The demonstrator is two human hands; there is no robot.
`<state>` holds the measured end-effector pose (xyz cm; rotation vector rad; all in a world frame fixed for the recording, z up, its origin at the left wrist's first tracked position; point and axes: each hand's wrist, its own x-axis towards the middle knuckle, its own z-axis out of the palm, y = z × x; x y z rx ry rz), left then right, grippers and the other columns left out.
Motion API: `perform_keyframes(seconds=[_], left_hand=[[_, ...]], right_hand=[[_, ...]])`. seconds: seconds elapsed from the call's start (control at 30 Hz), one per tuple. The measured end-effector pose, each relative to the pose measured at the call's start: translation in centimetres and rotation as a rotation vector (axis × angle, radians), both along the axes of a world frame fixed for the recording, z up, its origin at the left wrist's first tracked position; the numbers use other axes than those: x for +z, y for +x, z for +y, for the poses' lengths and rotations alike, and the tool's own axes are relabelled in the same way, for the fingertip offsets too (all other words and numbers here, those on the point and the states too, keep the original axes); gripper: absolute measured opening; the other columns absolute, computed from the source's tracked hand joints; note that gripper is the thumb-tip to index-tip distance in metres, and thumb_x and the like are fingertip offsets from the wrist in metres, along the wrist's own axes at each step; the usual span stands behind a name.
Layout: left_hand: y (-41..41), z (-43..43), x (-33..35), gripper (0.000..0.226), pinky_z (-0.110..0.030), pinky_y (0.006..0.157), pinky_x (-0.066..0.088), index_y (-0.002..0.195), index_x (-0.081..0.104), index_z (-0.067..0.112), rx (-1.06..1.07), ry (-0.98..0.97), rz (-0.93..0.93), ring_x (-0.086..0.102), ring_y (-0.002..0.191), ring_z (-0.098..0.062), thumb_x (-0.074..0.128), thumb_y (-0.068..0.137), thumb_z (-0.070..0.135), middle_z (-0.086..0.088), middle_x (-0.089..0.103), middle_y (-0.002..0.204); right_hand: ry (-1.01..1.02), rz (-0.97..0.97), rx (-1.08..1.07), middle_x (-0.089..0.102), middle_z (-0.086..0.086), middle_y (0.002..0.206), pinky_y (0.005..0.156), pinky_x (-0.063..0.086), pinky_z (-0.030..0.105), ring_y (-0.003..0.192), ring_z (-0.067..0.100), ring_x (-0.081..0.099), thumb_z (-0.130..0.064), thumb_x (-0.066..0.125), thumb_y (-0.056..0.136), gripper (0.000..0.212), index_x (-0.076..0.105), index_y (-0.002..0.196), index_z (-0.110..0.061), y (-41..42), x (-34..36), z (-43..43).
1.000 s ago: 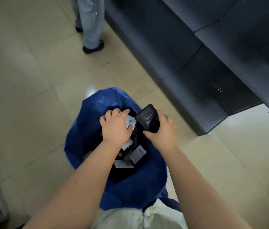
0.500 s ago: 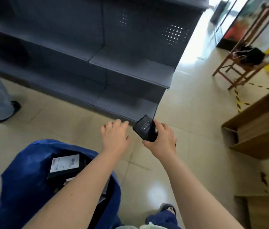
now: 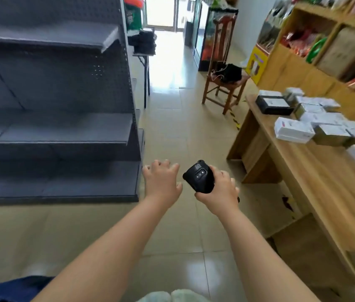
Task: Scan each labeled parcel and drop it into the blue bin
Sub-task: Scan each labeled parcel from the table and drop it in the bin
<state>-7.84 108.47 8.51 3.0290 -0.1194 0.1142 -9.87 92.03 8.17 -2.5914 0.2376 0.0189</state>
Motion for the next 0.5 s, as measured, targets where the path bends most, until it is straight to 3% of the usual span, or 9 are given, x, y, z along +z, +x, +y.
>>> perform_keyframes(seconds=[0.23,0.5], left_hand=[[5.4,-12.6,-0.8,0.052,-0.044,0.101,0.030,0.136,0.046,0.033,-0.127,0.024,0.041,0.039,0.128,-0.024,0.054,0.089,0.055,0.005,0.048,0.139],[15.3,-19.9,-0.9,0.060,-0.043,0.102,0.031,0.142,0.042,0.036,-0.188,-0.028,0.049,0.037,0.132,-0.025,0.055,0.088,0.057,0.004,0.047,0.143]], right_hand=[[0.033,-0.045,-0.172,0.046,-0.001,0.137,0.102,0.035,0.043,0.123,0.024,0.043,-0.042,0.079,0.071,0.089,0.034,0.147,-0.031,3.7,0.4,-12.2],[0.083,-0.045,-0.388,0.045,0.000,0.141,0.104,0.035,0.046,0.126,0.025,0.043,-0.044,0.081,0.070,0.091,0.035,0.148,-0.030,10.2,-0.8,-20.2]])
